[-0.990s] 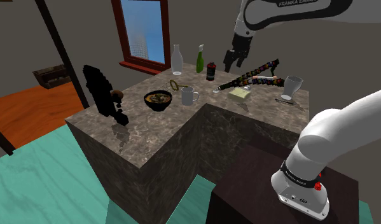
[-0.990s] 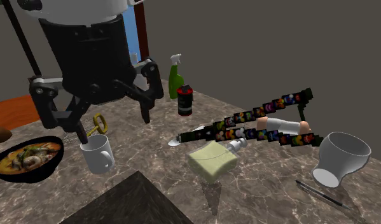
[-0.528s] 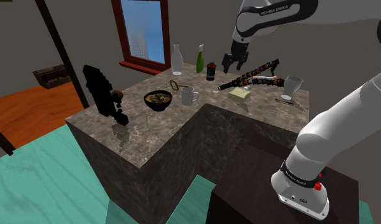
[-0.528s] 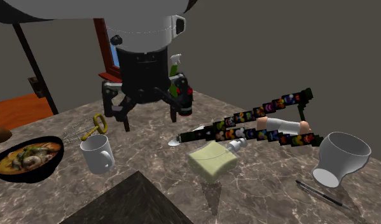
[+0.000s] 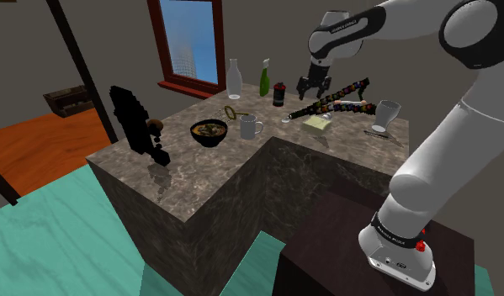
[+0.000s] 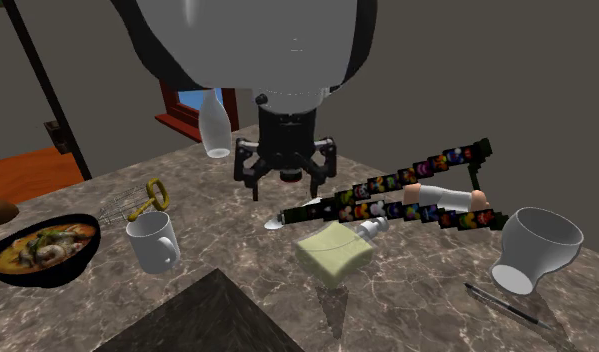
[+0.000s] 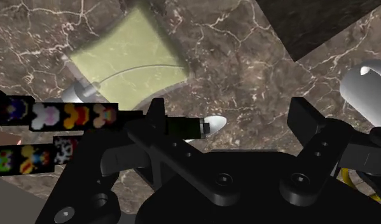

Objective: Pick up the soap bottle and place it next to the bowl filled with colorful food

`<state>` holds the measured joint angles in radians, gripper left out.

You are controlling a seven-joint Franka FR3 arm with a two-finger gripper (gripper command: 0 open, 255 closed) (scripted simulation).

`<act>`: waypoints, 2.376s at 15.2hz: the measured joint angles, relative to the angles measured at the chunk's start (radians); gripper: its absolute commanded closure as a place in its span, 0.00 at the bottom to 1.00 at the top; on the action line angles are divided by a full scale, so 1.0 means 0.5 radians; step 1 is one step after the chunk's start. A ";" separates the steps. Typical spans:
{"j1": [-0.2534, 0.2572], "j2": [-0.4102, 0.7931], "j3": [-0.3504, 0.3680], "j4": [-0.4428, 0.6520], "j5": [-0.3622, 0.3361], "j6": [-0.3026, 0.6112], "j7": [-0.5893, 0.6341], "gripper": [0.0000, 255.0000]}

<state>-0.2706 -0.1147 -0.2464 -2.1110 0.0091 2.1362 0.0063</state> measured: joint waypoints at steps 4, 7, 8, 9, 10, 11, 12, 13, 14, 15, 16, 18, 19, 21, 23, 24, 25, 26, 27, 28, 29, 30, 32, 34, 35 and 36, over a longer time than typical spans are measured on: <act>-0.068 0.240 -0.081 0.155 0.104 0.053 0.008 0.00; -0.130 0.420 -0.136 0.265 0.197 0.091 0.004 0.00; -0.145 0.466 -0.148 0.291 0.223 0.101 0.017 0.00; -0.169 0.538 -0.161 0.339 0.261 0.114 0.013 0.00; -0.196 0.586 -0.177 0.369 0.292 0.120 0.009 0.00; -0.227 0.636 -0.194 0.397 0.326 0.128 -0.002 0.00; -0.251 0.691 -0.204 0.429 0.359 0.138 0.002 0.00; -0.278 0.744 -0.216 0.471 0.391 0.136 0.002 0.00; -0.302 0.797 -0.223 0.508 0.422 0.139 0.010 0.00; -0.332 0.850 -0.230 0.550 0.459 0.144 0.004 0.00; -0.358 0.905 -0.237 0.583 0.490 0.149 0.013 0.00; -0.427 1.027 -0.249 0.671 0.559 0.149 0.011 0.00; -0.459 1.088 -0.253 0.723 0.591 0.142 0.018 0.00; -0.482 1.137 -0.254 0.748 0.620 0.155 0.028 0.00; -0.494 1.170 -0.249 0.752 0.638 0.179 0.019 0.00; -0.496 1.186 -0.244 0.743 0.648 0.202 0.016 0.00; -0.498 1.203 -0.239 0.743 0.656 0.219 0.012 0.00; -0.502 1.217 -0.235 0.741 0.664 0.233 0.005 0.00; -0.502 1.235 -0.228 0.734 0.674 0.258 0.002 0.00; -0.505 1.250 -0.223 0.737 0.681 0.270 -0.002 0.00; -0.506 1.256 -0.221 0.737 0.684 0.275 -0.005 0.00; -0.507 1.259 -0.220 0.739 0.686 0.277 -0.006 0.00; -0.507 1.261 -0.219 0.739 0.687 0.279 -0.006 0.00; -0.508 1.262 -0.219 0.740 0.687 0.280 -0.006 0.00; -0.508 1.262 -0.219 0.740 0.687 0.280 -0.007 1.00; -0.509 1.263 -0.219 0.741 0.687 0.280 -0.007 1.00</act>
<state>-0.5252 0.5168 -0.3562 -1.7408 0.3526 2.2761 0.0026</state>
